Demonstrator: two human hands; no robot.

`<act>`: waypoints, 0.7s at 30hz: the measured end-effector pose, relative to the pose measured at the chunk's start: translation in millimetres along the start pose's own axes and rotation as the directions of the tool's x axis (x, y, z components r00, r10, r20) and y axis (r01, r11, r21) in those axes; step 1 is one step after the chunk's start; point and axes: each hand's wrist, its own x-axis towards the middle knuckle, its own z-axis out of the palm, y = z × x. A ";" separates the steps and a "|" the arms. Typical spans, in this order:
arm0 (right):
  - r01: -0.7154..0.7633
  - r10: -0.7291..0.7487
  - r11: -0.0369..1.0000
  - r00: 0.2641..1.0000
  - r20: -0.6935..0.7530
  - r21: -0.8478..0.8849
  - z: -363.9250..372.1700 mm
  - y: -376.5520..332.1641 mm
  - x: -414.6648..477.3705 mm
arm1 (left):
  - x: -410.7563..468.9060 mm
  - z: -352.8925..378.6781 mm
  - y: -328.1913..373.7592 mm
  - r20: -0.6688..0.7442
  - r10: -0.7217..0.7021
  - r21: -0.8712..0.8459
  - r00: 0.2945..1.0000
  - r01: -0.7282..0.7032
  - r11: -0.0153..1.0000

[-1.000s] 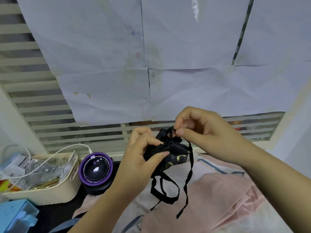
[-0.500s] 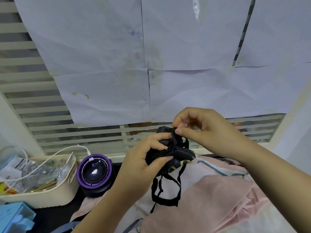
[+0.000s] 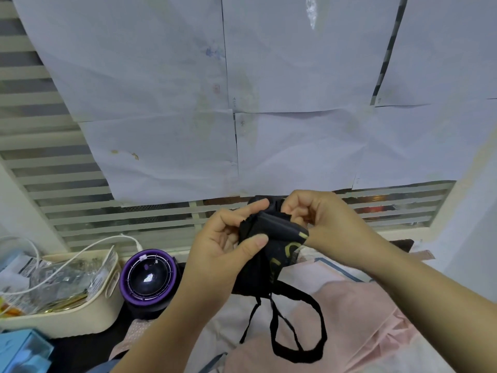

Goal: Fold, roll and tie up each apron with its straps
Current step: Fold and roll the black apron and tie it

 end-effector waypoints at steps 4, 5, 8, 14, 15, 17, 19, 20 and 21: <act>0.024 -0.023 0.997 1.000 0.020 -0.071 -0.4 1.0 -5.8 | 1.3 3.0 2.4 -0.113 -0.018 0.036 0.993 0.023 0.999; 0.010 -0.009 0.999 1.000 0.023 -0.039 -2.9 1.7 -7.6 | 2.2 2.5 3.1 -0.141 -0.015 0.041 0.990 0.021 0.999; -0.108 0.087 0.968 0.991 0.097 0.227 -10.2 3.7 -11.2 | 4.7 3.9 7.7 -0.176 -0.009 0.022 0.984 0.013 1.000; -0.035 0.020 0.989 0.995 0.103 0.143 10.9 -10.4 -8.8 | 7.4 16.3 1.0 -0.157 0.074 0.025 0.985 -0.071 0.997; 0.003 -0.012 0.989 0.998 0.062 0.148 12.3 -8.8 -8.4 | 7.1 15.7 0.0 -0.151 0.106 0.034 0.983 -0.102 0.994; 0.029 -0.035 0.986 0.999 0.035 0.165 12.6 -8.8 -8.9 | 4.8 12.6 1.1 -0.107 0.129 0.067 0.986 -0.122 0.990; 0.019 -0.027 0.987 0.998 0.053 0.160 11.5 -7.3 -9.9 | 2.4 6.7 4.8 -0.023 0.108 0.110 0.994 -0.105 0.988; 0.012 -0.023 0.989 0.997 0.068 0.148 10.1 -5.3 -10.4 | 2.6 3.5 7.5 0.015 0.100 0.140 0.995 -0.101 0.985; 0.009 -0.020 0.991 0.996 0.085 0.137 8.5 -3.0 -10.4 | 4.5 -1.0 10.1 0.042 0.095 0.180 0.995 -0.101 0.979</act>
